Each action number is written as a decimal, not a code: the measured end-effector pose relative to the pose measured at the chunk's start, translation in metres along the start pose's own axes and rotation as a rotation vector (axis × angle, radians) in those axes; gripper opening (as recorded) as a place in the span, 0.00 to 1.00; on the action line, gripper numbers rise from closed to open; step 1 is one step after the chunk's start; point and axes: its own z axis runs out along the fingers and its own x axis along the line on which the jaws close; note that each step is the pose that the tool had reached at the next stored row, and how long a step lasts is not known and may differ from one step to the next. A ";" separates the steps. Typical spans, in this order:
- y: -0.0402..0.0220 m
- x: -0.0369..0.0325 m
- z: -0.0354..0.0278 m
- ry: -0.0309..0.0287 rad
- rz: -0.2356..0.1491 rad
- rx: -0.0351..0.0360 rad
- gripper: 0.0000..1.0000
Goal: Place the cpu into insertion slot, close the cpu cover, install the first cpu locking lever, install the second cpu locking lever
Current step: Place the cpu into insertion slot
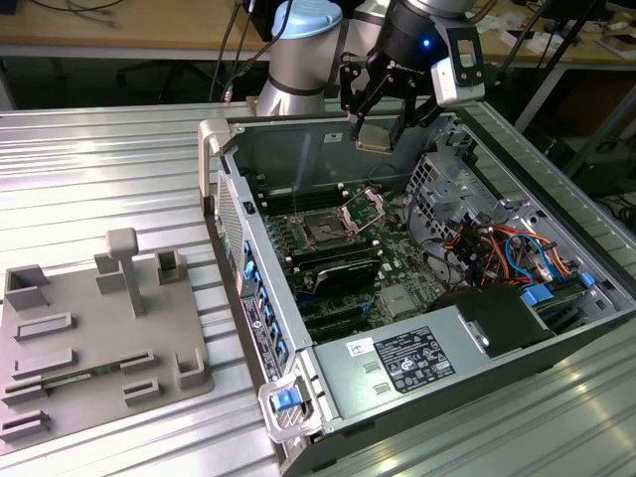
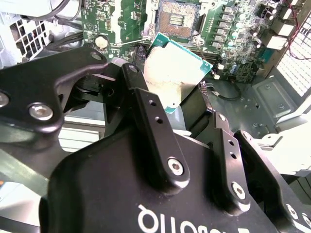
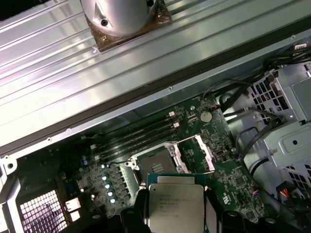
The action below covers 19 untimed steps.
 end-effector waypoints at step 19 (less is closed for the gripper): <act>0.0000 0.0000 0.0000 -0.0026 0.029 -0.0005 0.55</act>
